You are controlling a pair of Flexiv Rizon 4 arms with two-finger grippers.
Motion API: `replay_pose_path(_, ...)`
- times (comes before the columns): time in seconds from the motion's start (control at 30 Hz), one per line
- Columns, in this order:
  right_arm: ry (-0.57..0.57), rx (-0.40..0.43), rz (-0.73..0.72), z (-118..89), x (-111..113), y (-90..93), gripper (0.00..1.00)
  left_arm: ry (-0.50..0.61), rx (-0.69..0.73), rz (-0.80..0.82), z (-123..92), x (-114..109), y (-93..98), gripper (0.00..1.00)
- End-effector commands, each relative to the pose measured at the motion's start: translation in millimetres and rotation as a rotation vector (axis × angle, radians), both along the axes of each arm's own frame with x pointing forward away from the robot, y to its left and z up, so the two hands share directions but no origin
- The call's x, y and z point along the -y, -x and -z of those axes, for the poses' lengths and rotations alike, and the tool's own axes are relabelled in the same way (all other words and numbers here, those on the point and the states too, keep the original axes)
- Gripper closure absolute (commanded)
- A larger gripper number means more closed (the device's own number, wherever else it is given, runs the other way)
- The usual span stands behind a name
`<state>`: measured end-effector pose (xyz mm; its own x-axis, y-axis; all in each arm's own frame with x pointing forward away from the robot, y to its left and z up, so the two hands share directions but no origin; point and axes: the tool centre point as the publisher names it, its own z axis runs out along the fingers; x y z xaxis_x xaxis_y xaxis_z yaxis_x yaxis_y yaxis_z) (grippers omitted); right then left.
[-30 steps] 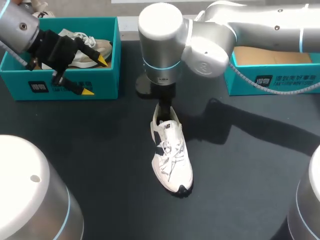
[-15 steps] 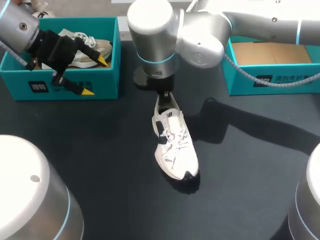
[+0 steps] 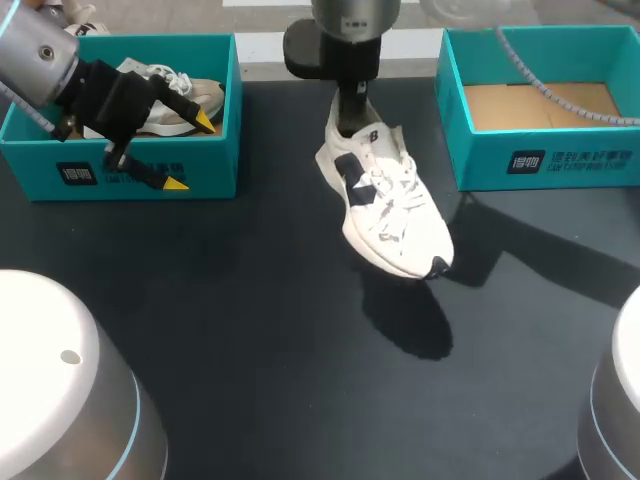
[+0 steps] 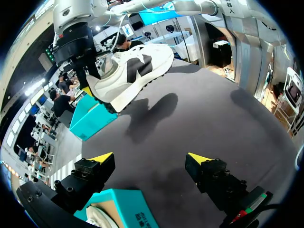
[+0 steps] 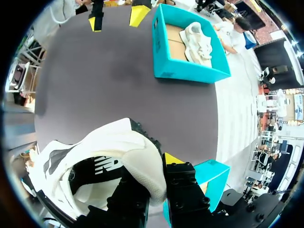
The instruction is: Take the shoe out of the shoebox, open the shoe tongue, remove and reinsert the insole, then place the shoe into the shoebox
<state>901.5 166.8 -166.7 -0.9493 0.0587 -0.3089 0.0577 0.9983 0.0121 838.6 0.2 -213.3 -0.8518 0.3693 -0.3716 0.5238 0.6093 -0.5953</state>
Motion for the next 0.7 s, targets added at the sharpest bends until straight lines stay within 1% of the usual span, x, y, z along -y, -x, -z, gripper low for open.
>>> replay_pose_path(0.03, 0.026, 0.007, -0.021, -54.8, 14.4, 14.6, 1.00, -0.002, 0.000, 0.000, -0.2, -0.2, 0.2, 0.00)
replay_pose_path(0.07, 0.026, 0.007, -0.027, -57.2, 15.3, 14.1, 1.00, -0.002, 0.000, 0.000, -0.2, -0.2, 0.2, 0.00)
replay_pose_path(0.1, 0.063, 0.012, 0.010, -59.5, 17.6, 13.1, 1.00, -0.002, 0.000, 0.000, -0.2, -0.2, 0.2, 0.00)
replay_pose_path(0.63, 0.063, 0.012, 0.010, -59.5, 17.6, 13.1, 1.00, -0.002, 0.000, 0.000, -0.2, -0.2, 0.2, 0.00)
replay_pose_path(0.67, 0.038, 0.019, 0.038, -60.3, 23.6, 9.4, 1.00, -0.002, 0.000, 0.000, -0.2, -0.2, 0.2, 0.00)
replay_pose_path(0.7, 0.052, 0.030, 0.022, -61.3, 30.4, 4.6, 1.00, -0.002, 0.000, 0.000, -0.2, -0.2, 0.2, 0.00)
